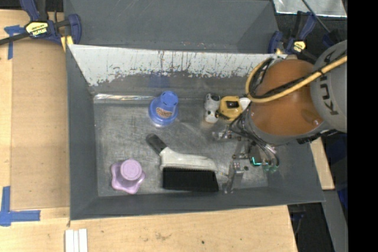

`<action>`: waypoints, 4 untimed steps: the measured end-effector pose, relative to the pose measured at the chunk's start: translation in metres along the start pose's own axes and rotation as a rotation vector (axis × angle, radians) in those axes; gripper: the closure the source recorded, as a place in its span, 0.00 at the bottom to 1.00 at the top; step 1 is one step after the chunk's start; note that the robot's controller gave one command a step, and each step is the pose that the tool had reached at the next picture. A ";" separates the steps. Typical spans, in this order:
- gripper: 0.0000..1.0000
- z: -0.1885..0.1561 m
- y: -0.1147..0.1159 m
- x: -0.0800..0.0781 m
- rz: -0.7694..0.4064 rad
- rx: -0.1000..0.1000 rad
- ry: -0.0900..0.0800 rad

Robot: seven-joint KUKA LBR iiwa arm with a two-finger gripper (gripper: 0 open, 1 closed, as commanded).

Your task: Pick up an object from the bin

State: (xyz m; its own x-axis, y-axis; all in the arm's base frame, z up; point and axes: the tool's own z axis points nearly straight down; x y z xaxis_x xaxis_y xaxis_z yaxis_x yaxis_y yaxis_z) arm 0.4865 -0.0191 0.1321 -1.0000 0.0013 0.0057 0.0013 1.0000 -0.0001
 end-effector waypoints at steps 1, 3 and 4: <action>0.00 -0.004 0.000 -0.002 -0.001 0.000 -0.008; 0.00 0.039 0.049 -0.009 -0.232 0.000 -0.009; 0.00 0.055 0.051 -0.017 -0.566 0.001 -0.018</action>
Offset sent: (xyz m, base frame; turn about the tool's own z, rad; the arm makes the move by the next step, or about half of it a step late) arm -0.0009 0.0658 -0.0215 -0.1263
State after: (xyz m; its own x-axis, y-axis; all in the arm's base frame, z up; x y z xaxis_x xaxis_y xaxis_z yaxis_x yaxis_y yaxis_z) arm 0.5035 0.0323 0.0766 -0.8448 -0.5350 -0.0114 -0.5350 0.8448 -0.0032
